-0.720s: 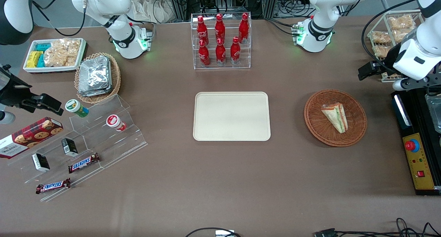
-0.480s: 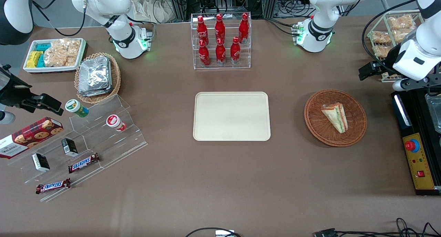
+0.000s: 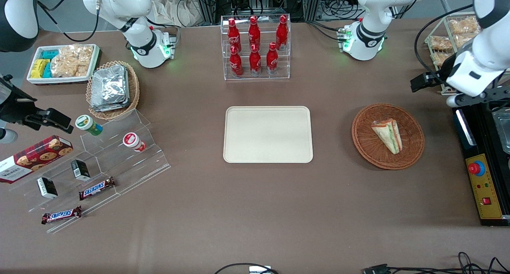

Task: Place sandwich from basket to tray
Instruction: 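Move the left gripper down over the wrapped sandwich in the wicker basket, then close the left gripper on the wrapped sandwich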

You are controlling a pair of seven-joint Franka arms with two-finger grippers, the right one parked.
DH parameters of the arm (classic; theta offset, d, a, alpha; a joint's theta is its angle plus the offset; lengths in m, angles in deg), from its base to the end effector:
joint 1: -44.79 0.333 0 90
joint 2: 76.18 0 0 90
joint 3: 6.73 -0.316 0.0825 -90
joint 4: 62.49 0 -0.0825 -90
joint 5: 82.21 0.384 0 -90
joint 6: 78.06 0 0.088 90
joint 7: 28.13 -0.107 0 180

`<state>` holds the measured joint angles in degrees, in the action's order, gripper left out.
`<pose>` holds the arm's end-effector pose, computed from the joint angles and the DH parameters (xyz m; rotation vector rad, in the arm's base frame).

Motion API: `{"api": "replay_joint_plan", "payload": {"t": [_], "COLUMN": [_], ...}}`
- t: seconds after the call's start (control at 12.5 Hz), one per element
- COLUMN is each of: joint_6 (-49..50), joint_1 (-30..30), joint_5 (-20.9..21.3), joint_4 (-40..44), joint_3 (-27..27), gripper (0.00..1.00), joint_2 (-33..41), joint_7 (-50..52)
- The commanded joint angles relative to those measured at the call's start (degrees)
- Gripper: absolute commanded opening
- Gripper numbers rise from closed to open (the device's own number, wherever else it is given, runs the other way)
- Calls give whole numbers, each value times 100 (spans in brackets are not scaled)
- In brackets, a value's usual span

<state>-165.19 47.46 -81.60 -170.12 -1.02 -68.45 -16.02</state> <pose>0.4933 -0.0275 0.5483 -3.0603 -0.2454 0.3368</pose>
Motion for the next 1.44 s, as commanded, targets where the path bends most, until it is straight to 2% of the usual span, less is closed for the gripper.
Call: {"api": "replay_joint_plan", "payload": {"t": [0.0, 0.08, 0.24, 0.72, 0.96, 1.28, 1.36], "joint_6": [-889, -1363, -2488, -4615, -5094, -5165, -5165], "joint_1": [-39, 22, 137, 190, 164, 164, 164], "joint_5": [80, 97, 447, 467, 458, 466, 467], "joint_4": [-1169, -1512, -2154, -2833, -2886, -2886, -2886], "joint_3": [-70, -122, -166, -237, -237, -237, -237], "gripper": [100, 100, 100, 100, 100, 99, 95], "joint_2": [414, 370, 108, -1131, -1659, -1766, -1766], "joint_7": [142, 352, 668, 1609, 1900, 1909, 1909]}}
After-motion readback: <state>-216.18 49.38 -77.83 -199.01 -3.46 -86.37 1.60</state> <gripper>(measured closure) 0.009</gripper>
